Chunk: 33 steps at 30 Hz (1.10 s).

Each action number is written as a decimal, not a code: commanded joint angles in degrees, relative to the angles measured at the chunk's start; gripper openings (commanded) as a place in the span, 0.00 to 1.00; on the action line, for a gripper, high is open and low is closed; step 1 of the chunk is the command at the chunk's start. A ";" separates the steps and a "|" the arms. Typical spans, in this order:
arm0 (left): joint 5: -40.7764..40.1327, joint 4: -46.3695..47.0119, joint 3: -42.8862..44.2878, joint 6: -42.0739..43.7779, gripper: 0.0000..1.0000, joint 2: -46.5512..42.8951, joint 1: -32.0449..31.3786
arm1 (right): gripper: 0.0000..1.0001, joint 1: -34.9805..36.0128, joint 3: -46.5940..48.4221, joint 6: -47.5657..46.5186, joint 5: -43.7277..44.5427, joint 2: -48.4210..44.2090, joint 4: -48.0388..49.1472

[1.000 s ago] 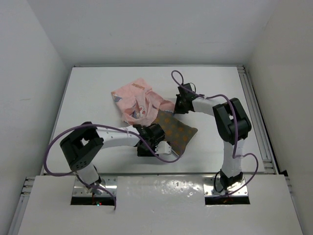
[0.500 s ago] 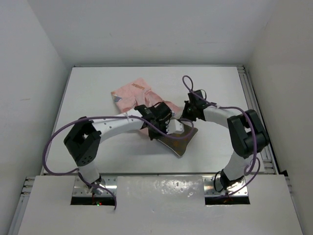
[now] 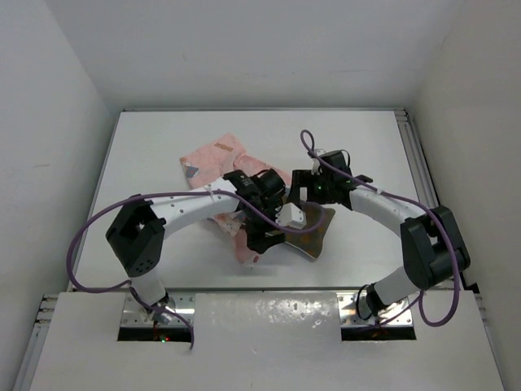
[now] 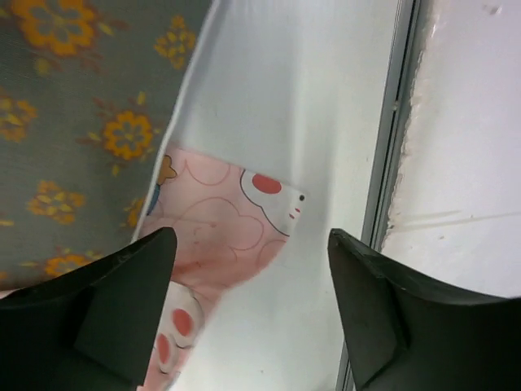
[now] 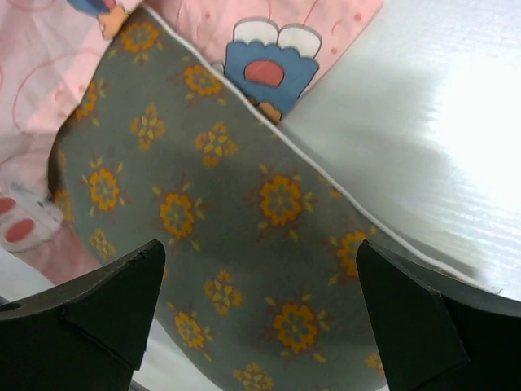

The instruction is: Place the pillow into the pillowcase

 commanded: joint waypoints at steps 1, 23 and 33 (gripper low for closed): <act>2.05 1.29 5.52 -4.05 0.75 0.05 3.00 | 0.99 1.46 0.03 -2.92 1.33 -0.40 -1.43; -9.63 17.22 7.03 -23.16 0.56 7.43 17.43 | 0.99 9.55 -12.36 -13.81 6.43 -8.41 19.82; -8.67 14.94 12.09 -21.41 0.02 7.34 17.52 | 0.71 14.64 -5.16 -11.88 9.77 7.33 20.20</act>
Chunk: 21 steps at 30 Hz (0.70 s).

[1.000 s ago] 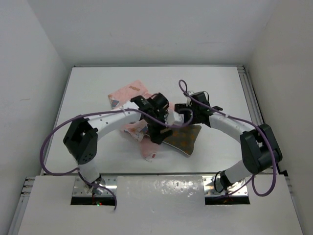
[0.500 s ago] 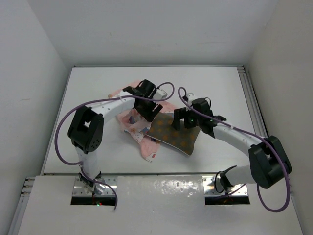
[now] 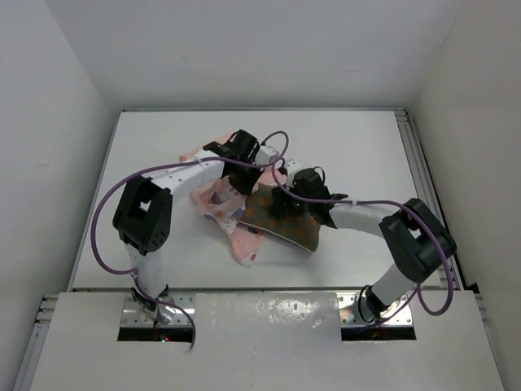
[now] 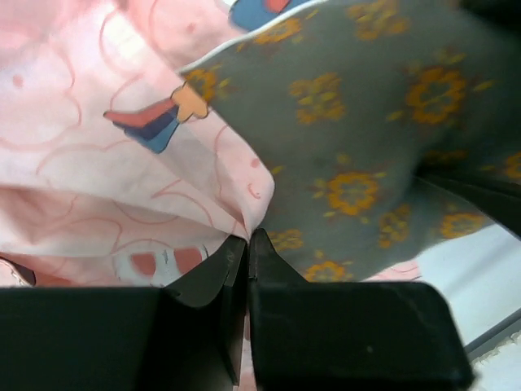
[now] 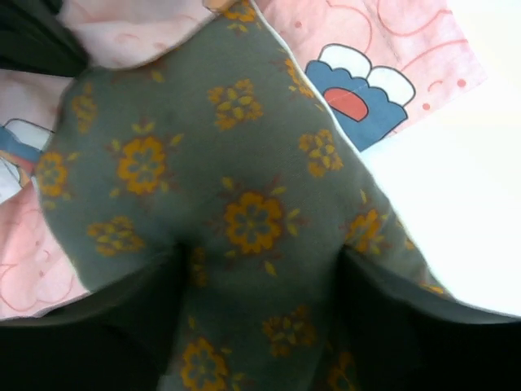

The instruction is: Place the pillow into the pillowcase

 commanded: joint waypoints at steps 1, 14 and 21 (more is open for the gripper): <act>2.87 -0.15 5.96 2.26 0.02 -1.18 -0.49 | 0.64 2.98 3.00 0.25 2.41 2.98 -0.18; 11.13 -1.21 8.43 6.21 0.08 -2.05 -0.66 | 0.00 10.27 -8.77 7.88 14.35 -16.68 23.00; 22.20 -8.23 10.89 15.70 0.07 -4.25 -4.96 | 0.00 13.44 -19.58 11.59 31.57 -23.74 44.54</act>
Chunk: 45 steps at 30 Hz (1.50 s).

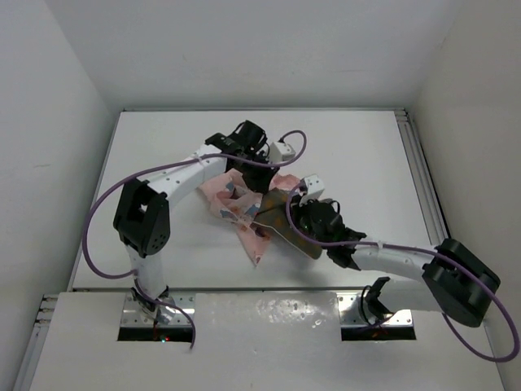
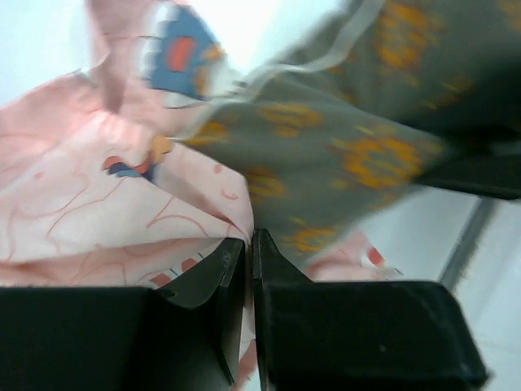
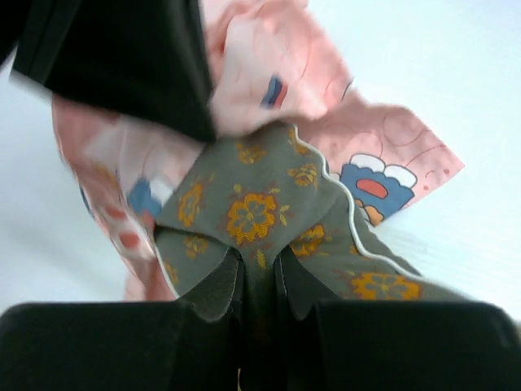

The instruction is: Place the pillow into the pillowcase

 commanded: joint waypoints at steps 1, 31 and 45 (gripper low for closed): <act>9.73 -2.75 2.01 7.25 0.07 -4.36 -3.27 | 0.00 0.92 -1.01 3.08 10.71 -3.15 23.29; -2.65 18.58 -8.00 -8.46 0.85 -8.59 22.81 | 0.67 -8.22 5.99 9.70 -4.12 13.55 5.23; 1.39 12.53 -5.46 -0.21 0.72 2.92 21.43 | 0.65 -8.22 31.93 3.17 -9.76 27.33 -15.72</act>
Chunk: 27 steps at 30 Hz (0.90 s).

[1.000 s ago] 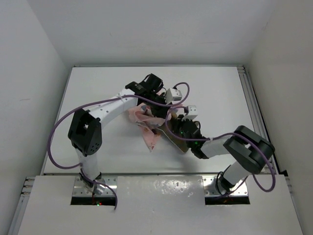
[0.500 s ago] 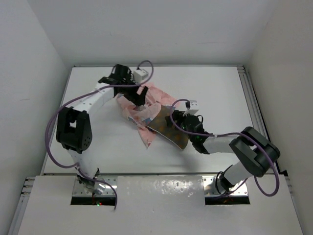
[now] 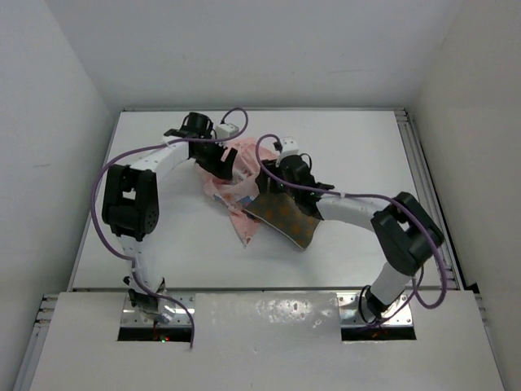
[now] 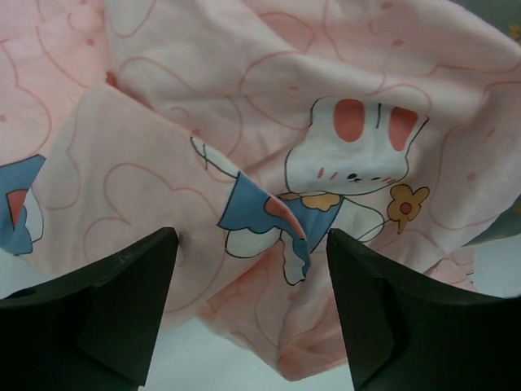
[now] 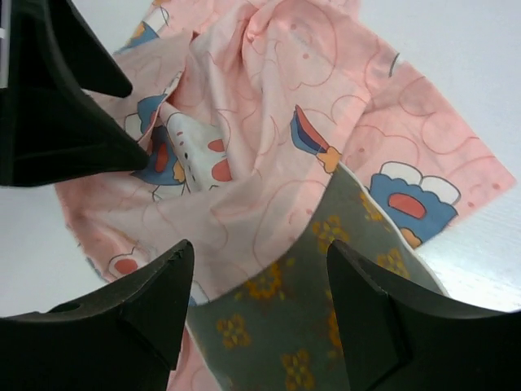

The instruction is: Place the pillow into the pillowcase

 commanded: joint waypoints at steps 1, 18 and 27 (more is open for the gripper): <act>1.52 2.72 0.29 1.65 0.71 -0.57 -0.71 | 0.65 0.10 6.16 -0.55 -1.93 6.35 -3.61; -9.38 9.85 -26.23 -6.71 0.08 -21.38 18.00 | 0.00 1.86 0.04 10.89 3.08 11.92 5.96; -14.03 1.15 -34.43 1.56 0.26 -28.16 20.64 | 0.00 4.85 0.03 12.65 1.32 12.62 8.78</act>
